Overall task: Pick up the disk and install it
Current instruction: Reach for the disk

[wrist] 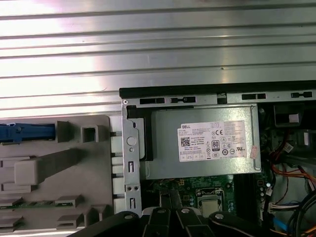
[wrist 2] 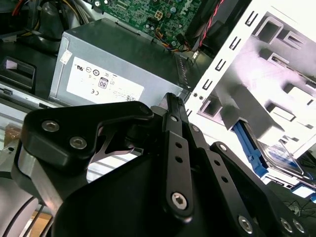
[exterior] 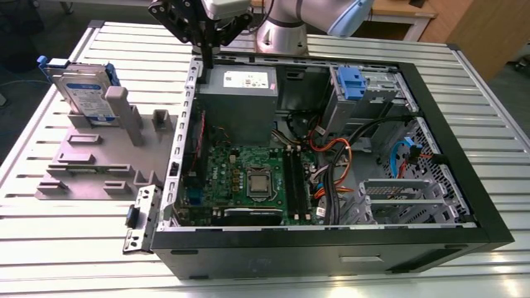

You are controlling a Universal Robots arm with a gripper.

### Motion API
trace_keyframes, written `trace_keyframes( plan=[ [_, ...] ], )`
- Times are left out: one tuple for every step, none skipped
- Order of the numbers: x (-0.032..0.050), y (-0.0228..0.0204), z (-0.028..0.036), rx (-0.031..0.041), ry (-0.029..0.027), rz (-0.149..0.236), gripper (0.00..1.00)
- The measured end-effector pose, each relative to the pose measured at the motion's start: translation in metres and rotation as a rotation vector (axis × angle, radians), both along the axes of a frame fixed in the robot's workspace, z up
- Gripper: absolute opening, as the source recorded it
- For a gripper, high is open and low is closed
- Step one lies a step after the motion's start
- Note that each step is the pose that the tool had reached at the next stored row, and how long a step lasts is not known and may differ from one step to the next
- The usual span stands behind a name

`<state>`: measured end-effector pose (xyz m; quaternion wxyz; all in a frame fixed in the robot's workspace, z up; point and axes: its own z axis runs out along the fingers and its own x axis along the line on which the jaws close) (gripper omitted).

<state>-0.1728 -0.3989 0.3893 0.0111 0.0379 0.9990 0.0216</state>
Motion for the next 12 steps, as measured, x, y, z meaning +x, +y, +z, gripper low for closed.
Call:
trace_keyframes(
  plan=[
    [-0.0002, 0.0, 0.0, 0.0, 0.0, 0.0, 0.11],
    [-0.0003, 0.0, 0.0, 0.0, 0.0, 0.0, 0.11],
    [-0.0005, 0.0, 0.0, 0.0, 0.0, 0.0, 0.11],
    [-0.0009, 0.0, 0.0, 0.0, 0.0, 0.0, 0.11],
    [-0.0012, 0.0, 0.0, 0.0, 0.0, 0.0, 0.11],
    [-0.0015, 0.0, -0.0001, 0.0, 0.0, 0.0, 0.11],
    [-0.0019, 0.0, -0.0001, 0.0, 0.0, 0.0, 0.11],
    [-0.0024, 0.0, -0.0001, 0.0, 0.0, 0.0, 0.11],
    [-0.0031, -0.0001, -0.0001, 0.0, 0.0, 0.0, 0.11],
    [-0.0038, 0.0, -0.0001, 0.0, 0.0, 0.0, 0.11],
    [-0.0045, 0.0, -0.0002, 0.0, 0.0, 0.0, 0.11],
    [-0.0054, 0.0, -0.0001, -0.0001, 0.0001, 0.0, 0.11]
  ],
)
